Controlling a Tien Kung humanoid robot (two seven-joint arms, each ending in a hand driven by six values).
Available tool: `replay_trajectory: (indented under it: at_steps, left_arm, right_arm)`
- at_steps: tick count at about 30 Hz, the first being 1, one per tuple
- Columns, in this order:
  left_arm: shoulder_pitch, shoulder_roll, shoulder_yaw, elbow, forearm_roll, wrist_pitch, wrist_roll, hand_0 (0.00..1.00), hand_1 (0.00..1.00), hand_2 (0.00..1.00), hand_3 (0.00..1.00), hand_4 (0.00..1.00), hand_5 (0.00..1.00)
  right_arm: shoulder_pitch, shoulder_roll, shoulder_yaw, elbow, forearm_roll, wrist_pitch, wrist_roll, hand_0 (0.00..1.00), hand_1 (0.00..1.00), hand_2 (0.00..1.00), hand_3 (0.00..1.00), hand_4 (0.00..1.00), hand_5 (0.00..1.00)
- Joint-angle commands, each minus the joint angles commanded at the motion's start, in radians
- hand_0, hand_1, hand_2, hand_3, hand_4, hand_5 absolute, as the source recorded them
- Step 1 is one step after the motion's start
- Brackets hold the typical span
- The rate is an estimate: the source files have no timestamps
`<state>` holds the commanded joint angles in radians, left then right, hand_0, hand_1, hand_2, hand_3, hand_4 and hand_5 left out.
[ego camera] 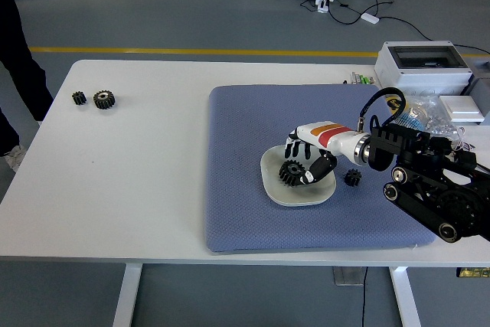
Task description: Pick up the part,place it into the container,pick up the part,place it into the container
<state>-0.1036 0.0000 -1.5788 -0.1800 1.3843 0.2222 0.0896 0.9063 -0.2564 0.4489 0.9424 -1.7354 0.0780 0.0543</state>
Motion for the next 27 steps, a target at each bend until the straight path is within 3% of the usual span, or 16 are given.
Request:
replay_trajectory:
  at_steps: [3,4,9,20,27]
  left_arm:
    - [0.001,0.000,-0.001,0.000,0.003,0.000,0.001,0.691,0.679,0.684,0.564,0.677,0.609]
    - [0.001,0.000,-0.001,0.000,0.004,0.000,0.002,0.689,0.678,0.684,0.564,0.676,0.608]
    - [0.000,0.000,0.000,0.000,0.009,-0.002,0.003,0.689,0.678,0.684,0.564,0.676,0.608]
    - [0.004,0.000,-0.013,0.000,0.018,-0.002,0.002,0.690,0.679,0.683,0.565,0.678,0.609]
    - [0.006,0.000,-0.007,0.000,0.022,-0.005,0.007,0.690,0.678,0.683,0.565,0.679,0.610]
  right_arm:
    - [0.003,-0.002,-0.001,-0.001,-0.002,-0.005,0.008,0.278,0.444,0.649,0.736,0.921,0.188]
    - [0.003,-0.003,0.000,-0.001,-0.003,-0.006,0.010,0.282,0.452,0.729,0.825,0.979,0.196]
    - [-0.002,-0.022,0.033,0.025,-0.011,-0.005,0.017,0.282,0.452,0.729,0.825,0.979,0.196]
    - [-0.055,-0.181,0.179,0.152,-0.076,0.037,-0.009,0.289,0.459,0.724,0.821,0.991,0.206]
    - [-0.093,-0.221,0.162,0.149,-0.095,0.046,-0.007,0.313,0.463,0.726,0.823,0.985,0.205]
